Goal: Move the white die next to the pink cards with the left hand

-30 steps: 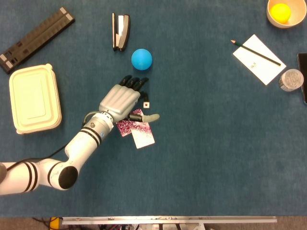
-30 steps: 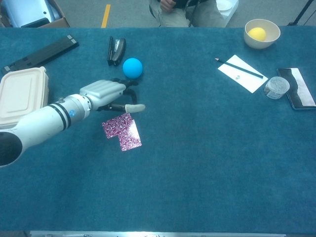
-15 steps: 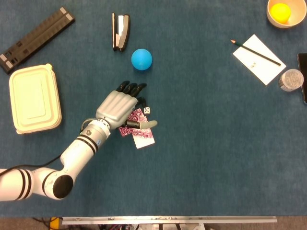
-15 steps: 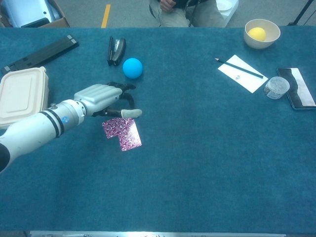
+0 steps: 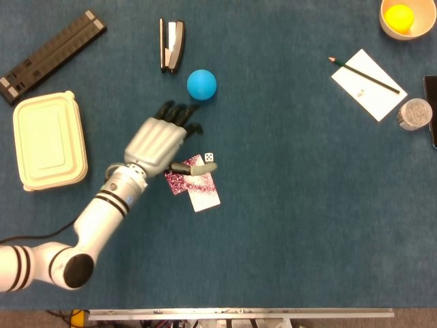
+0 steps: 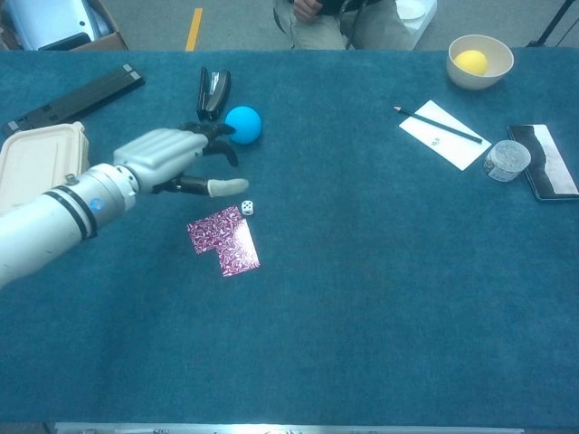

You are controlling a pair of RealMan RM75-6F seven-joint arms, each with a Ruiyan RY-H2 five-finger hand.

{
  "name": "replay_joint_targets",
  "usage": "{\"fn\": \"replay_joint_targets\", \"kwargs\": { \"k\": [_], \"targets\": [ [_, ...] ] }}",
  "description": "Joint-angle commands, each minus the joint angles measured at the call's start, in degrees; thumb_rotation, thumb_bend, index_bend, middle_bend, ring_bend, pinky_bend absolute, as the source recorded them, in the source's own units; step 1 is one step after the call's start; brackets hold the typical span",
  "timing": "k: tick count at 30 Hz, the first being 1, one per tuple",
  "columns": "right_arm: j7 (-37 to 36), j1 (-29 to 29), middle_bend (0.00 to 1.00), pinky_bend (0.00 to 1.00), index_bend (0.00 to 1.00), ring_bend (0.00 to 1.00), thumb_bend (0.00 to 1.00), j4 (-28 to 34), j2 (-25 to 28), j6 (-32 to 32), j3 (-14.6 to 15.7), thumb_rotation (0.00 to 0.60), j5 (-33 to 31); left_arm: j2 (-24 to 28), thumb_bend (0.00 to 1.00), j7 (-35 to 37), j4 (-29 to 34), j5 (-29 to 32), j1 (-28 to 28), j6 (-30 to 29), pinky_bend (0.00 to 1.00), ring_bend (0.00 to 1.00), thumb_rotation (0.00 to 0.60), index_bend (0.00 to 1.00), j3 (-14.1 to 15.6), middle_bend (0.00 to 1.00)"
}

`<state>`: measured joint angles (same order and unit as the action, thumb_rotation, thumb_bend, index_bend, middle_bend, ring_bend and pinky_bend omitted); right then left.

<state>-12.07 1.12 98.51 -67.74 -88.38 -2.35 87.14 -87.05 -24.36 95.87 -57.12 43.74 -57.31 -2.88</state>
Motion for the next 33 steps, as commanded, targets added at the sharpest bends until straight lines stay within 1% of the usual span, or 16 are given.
{"fn": "replay_joint_targets", "kwargs": {
  "k": [1, 5, 7, 14, 18, 22, 26, 29, 33],
  "targets": [
    [0.36, 0.13, 0.21, 0.06, 0.25, 0.06, 0.29, -0.05, 0.25, -0.30, -0.35, 0.600, -0.50, 2.46, 0.02, 3.45, 1.27, -3.08, -3.05, -4.30, 0.00, 0.00, 0.168, 0.17, -0.44, 0.00],
    [1.17, 0.43, 0.21, 0.06, 0.25, 0.06, 0.29, -0.09, 0.36, -1.05, -0.88, 0.600, -1.09, 5.05, 0.02, 8.61, 2.00, -7.42, -7.53, -10.63, 0.00, 0.00, 0.310, 0.15, -0.37, 0.00],
    [1.45, 0.60, 0.21, 0.06, 0.25, 0.06, 0.29, -0.01, 0.56, -1.36, -1.08, 0.600, -1.38, 6.74, 0.02, 10.68, 2.31, -9.21, -9.94, -13.62, 0.00, 0.00, 0.362, 0.15, 0.06, 0.00],
    [2.14, 0.93, 0.21, 0.06, 0.25, 0.06, 0.29, 0.05, 1.07, -2.04, -1.73, 0.600, -2.13, 12.39, 0.02, 16.54, 3.47, -11.80, -17.15, -20.78, 0.00, 0.00, 0.384, 0.15, 0.96, 0.00],
    [2.45, 1.12, 0.21, 0.06, 0.25, 0.06, 0.29, -0.07, 1.05, -2.70, -2.23, 0.600, -2.43, 14.81, 0.02, 19.58, 3.61, -12.74, -21.22, -24.22, 0.00, 0.00, 0.476, 0.15, 1.69, 0.00],
    [3.04, 1.26, 0.21, 0.06, 0.25, 0.06, 0.29, 0.04, 1.21, -2.66, -2.28, 0.600, -2.78, 17.93, 0.02, 23.57, 4.66, -12.82, -25.64, -26.83, 0.00, 0.00, 0.477, 0.15, 2.55, 0.00],
    [3.61, 1.37, 0.21, 0.06, 0.25, 0.06, 0.29, 0.46, 1.35, -2.59, -2.22, 0.600, -2.90, 20.31, 0.02, 25.18, 5.77, -12.99, -29.41, -29.11, 0.00, 0.00, 0.480, 0.15, 3.56, 0.00],
    [3.78, 1.43, 0.21, 0.06, 0.25, 0.06, 0.29, 0.68, 1.28, -2.69, -2.22, 0.600, -2.80, 21.54, 0.02, 26.44, 6.35, -13.69, -31.65, -29.92, 0.00, 0.00, 0.483, 0.15, 4.39, 0.00],
    [3.79, 1.41, 0.21, 0.06, 0.25, 0.06, 0.29, 0.86, 1.06, -2.81, -2.19, 0.600, -2.38, 21.87, 0.03, 29.63, 6.53, -15.53, -34.22, -31.83, 0.00, 0.00, 0.489, 0.15, 4.40, 0.00]
  ]
}}
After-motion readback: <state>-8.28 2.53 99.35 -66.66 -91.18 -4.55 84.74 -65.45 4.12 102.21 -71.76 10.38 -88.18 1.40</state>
